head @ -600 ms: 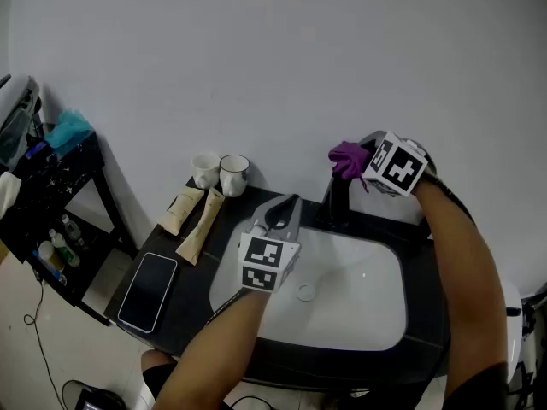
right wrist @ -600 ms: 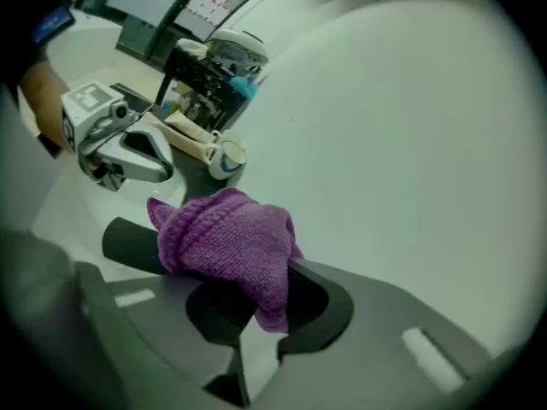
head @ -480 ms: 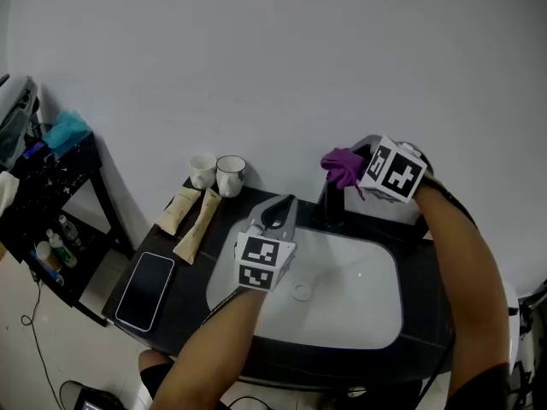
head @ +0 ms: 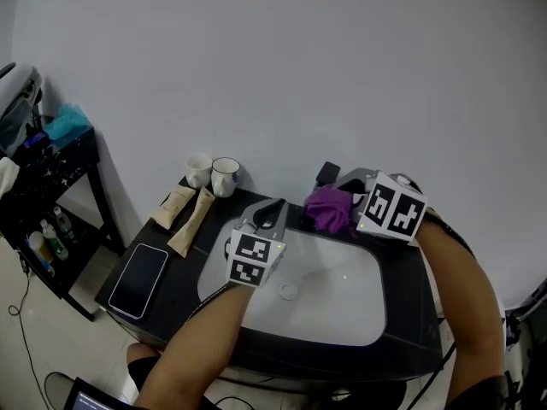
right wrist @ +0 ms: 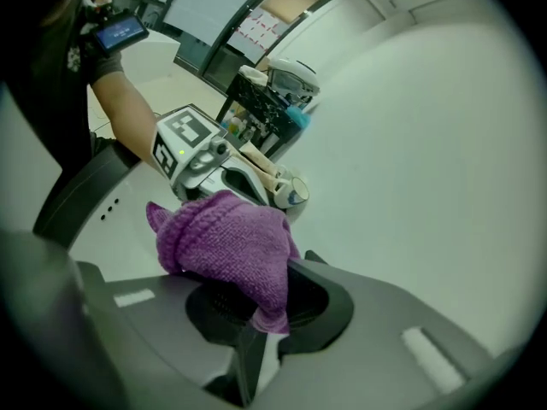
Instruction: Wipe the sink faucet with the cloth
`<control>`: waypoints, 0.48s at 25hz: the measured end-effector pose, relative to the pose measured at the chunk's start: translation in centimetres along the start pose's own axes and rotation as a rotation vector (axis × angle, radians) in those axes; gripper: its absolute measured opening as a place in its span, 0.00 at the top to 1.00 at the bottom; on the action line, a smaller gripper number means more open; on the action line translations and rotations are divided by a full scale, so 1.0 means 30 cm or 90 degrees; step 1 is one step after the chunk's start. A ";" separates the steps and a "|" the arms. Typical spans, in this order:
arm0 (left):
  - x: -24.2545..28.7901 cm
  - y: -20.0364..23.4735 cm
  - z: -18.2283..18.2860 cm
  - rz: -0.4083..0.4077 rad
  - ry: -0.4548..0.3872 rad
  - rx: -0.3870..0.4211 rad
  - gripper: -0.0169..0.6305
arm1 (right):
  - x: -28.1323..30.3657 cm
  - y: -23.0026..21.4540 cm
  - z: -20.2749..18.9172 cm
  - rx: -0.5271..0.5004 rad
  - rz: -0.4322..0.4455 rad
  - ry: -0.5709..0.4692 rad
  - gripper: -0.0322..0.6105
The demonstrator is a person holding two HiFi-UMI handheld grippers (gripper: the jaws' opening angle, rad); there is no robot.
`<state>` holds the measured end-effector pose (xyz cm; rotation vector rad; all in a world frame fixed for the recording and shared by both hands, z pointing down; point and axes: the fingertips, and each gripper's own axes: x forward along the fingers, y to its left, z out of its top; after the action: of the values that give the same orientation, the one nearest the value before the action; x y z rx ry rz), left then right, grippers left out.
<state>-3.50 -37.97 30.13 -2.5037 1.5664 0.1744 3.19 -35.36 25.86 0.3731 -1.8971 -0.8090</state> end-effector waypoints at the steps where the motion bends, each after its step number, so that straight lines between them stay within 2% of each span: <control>1: -0.001 0.003 -0.001 0.002 0.001 -0.002 0.95 | 0.002 0.021 -0.010 -0.001 0.000 -0.002 0.87; 4: -0.010 0.013 -0.001 0.010 0.005 -0.006 0.95 | 0.033 0.035 -0.063 0.019 -0.027 0.000 0.87; 9: -0.021 0.011 0.006 0.011 0.001 -0.008 0.95 | 0.100 -0.064 -0.157 0.071 -0.154 0.010 0.87; 12: -0.012 0.009 0.002 0.008 -0.001 -0.007 0.95 | 0.141 -0.113 -0.197 0.103 -0.200 0.022 0.87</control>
<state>-3.90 -37.74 30.11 -2.5011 1.5856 0.1864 6.19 -42.45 28.07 0.7947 -1.9026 -0.8475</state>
